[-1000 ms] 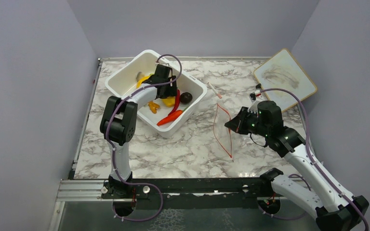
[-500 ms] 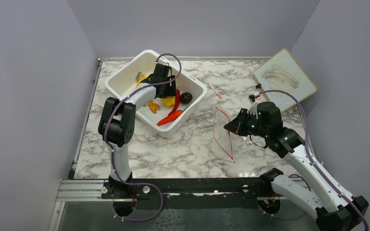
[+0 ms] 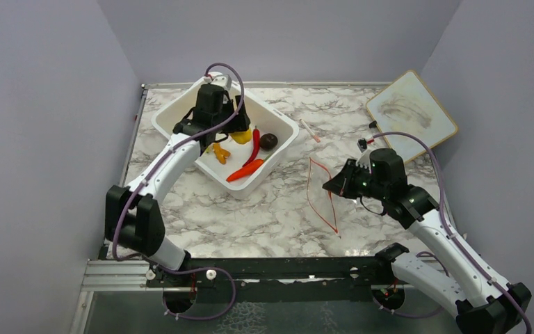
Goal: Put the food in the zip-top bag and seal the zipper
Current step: Pick up the fake vegetable from the bin, then place the fake vegetable in the zipper food storage bag.
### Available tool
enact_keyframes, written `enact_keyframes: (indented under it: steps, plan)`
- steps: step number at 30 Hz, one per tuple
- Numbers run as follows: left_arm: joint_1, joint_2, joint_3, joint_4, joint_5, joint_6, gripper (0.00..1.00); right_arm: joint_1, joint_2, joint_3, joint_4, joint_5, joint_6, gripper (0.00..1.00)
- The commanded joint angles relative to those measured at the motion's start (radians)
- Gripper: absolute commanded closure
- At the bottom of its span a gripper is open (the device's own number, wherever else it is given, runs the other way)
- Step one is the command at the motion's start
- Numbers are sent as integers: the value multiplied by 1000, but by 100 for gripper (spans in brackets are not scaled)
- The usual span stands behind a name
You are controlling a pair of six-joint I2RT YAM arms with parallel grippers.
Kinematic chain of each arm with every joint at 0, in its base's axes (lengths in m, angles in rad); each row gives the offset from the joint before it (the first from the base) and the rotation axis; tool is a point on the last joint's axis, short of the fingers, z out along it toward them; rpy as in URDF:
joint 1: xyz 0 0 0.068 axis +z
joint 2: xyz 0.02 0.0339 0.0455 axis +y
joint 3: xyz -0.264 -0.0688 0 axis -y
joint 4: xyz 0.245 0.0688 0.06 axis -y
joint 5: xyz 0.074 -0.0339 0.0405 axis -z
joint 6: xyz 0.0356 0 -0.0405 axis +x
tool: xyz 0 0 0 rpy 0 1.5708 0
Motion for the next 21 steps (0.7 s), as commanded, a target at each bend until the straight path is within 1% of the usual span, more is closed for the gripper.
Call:
enact_keyframes:
  steps: [1,5,8,13,18,21]
  plan:
    - [-2,-132,-79,25,171,-14,60,-2,-14,46,6,5,19,99]
    - [-1,-239,-155,52,294,-34,60,-2,-16,43,26,-10,54,99]
    - [-2,-312,-236,115,386,-72,60,-2,-9,39,41,-33,73,99]
    - [-20,-427,-390,316,552,-247,61,-2,-5,28,64,-54,81,99]
    - [-138,-507,-512,520,528,-419,65,-2,5,20,108,-109,112,99]
    - [-236,-528,-539,566,465,-448,67,-2,8,27,111,-126,119,99]
